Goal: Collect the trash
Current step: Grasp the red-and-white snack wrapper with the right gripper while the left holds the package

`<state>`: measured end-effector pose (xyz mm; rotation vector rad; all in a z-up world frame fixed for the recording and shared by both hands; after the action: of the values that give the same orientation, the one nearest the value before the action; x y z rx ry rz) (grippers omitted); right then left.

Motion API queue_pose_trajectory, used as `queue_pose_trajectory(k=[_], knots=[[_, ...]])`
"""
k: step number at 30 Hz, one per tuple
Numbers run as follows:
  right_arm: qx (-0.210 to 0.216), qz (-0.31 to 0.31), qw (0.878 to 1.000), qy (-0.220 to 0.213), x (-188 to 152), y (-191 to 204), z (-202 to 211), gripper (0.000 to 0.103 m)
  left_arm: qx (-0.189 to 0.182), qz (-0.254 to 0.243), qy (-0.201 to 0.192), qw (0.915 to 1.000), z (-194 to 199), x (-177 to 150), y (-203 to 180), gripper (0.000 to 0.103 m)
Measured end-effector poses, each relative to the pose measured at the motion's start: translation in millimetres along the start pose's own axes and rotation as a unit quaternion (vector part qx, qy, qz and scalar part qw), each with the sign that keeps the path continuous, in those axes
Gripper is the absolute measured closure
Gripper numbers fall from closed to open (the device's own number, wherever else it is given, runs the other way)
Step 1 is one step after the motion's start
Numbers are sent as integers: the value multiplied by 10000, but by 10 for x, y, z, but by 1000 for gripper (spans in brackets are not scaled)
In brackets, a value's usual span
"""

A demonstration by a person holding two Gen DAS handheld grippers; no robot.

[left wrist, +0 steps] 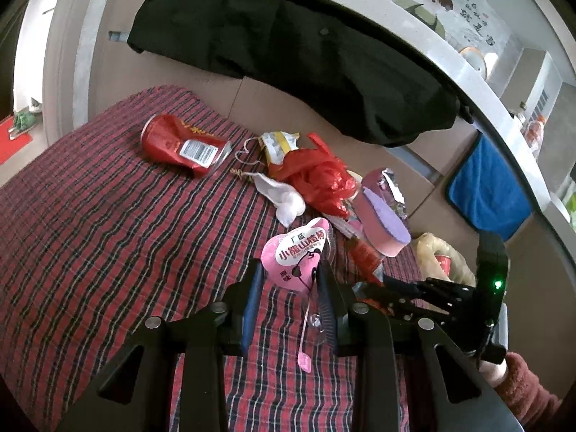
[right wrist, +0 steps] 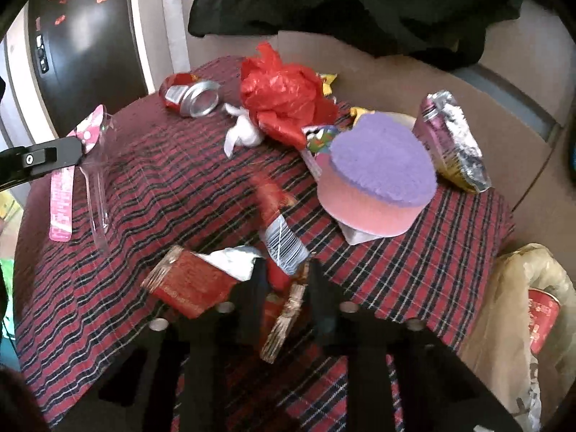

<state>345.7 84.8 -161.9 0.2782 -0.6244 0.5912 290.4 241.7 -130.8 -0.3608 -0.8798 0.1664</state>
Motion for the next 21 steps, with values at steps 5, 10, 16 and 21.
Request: queue_pose_trajectory(k=[5, 10, 16, 21], knots=[[-1, -121, 9989, -448, 93, -17, 332, 87, 133, -172, -158, 9996, 104, 51, -84, 73], [-107, -241, 9956, -897, 275, -68, 711, 87, 258, -398, -347, 9983, 192, 124, -240, 73], [-172, -474, 9917, -1183, 321, -198, 1034, 87, 341, -709, -623, 9950, 303, 257, -504, 75], [-224, -540, 9896, -1311, 287, -308, 1187, 87, 381, -906, -766, 9922, 357, 311, -693, 76]])
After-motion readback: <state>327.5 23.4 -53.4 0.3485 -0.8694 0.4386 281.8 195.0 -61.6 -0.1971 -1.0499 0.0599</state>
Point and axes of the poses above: each gripper's, at about its wrist camera, not at the fingertips, and z roughly against the way its jaws point, y to its left, x to its top, the point moved 9 cm from there along -z, roughly the way its jaws point, and after that the axes turned 5 degrees about -z, right-handed, at the moved point
